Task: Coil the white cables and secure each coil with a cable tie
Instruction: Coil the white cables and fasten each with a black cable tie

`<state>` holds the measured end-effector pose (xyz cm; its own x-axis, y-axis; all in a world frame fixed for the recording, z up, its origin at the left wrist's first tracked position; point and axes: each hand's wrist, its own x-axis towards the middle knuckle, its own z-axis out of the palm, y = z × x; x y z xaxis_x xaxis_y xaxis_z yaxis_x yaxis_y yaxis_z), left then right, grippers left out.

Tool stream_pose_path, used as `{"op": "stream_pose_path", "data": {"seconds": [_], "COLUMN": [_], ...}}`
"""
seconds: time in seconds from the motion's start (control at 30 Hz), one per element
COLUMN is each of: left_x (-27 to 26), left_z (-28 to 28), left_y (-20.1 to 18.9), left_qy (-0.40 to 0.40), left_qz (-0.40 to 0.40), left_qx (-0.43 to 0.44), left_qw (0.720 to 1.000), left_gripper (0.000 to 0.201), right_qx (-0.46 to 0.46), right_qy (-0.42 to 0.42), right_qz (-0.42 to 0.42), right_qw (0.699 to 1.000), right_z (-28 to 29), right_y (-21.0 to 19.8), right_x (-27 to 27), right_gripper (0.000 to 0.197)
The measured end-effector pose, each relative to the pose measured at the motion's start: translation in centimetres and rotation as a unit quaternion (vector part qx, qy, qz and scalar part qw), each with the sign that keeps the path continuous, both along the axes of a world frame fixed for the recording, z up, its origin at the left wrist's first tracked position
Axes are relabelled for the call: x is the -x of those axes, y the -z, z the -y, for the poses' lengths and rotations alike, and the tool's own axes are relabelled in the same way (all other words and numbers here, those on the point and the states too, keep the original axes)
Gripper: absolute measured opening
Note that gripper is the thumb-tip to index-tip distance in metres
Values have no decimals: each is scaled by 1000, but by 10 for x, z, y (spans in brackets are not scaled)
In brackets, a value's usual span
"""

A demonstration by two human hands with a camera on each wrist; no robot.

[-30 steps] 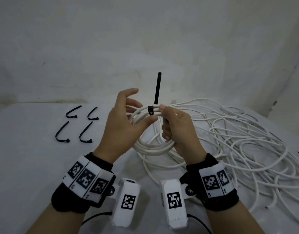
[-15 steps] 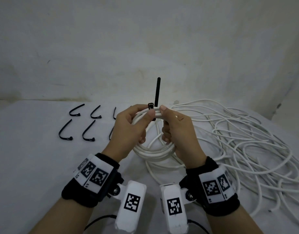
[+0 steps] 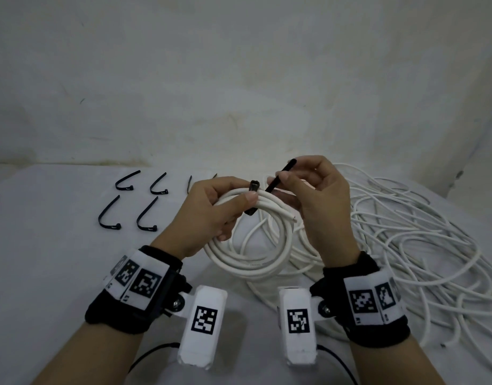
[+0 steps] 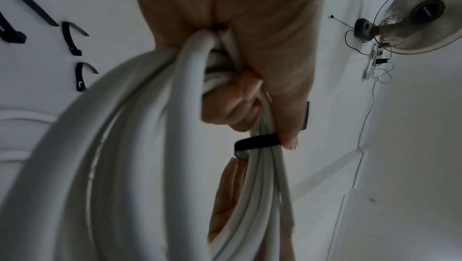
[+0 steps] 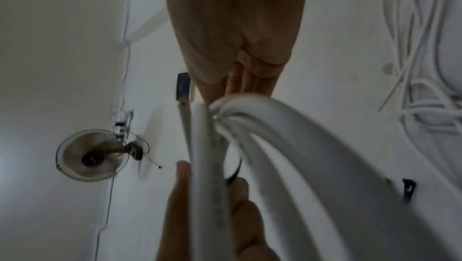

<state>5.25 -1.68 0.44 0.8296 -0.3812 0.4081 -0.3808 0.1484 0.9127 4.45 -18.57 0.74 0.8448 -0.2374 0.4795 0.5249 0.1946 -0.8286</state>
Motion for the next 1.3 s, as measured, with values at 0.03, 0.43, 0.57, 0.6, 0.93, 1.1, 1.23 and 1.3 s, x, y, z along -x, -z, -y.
{"op": "stream_pose_path", "data": {"seconds": [0.03, 0.43, 0.57, 0.6, 0.93, 1.1, 1.23, 1.3], "left_x": [1, -2, -2, -1, 2, 4, 4, 5], "left_z": [1, -2, 0, 0, 3, 4, 3, 3], "left_y": [0, 1, 2, 2, 0, 1, 0, 0], "left_qy": [3, -7, 5, 4, 4, 2, -5, -10], "left_qz": [3, 49, 49, 48, 36, 25, 24, 26], "left_qx": [-4, -8, -9, -9, -21, -20, -21, -18], "left_qw": [1000, 999, 999, 999, 999, 999, 999, 999], "left_gripper": [15, 15, 18, 16, 11, 10, 10, 13], "right_qx": [17, 181, 211, 210, 165, 102, 72, 75], "right_qy": [17, -44, -73, -76, -86, -122, -141, -144], "right_qz": [19, 74, 84, 85, 59, 9, -5, -10], "right_qw": [1000, 980, 971, 971, 981, 987, 987, 987], "right_z": [-1, 11, 15, 15, 12, 11, 7, 5], "right_y": [0, 0, 0, 0, 2, 0, 1, 1], "right_x": [0, 1, 0, -1, 1, 2, 2, 2], "right_gripper": [14, 20, 24, 24, 23, 29, 28, 24]}}
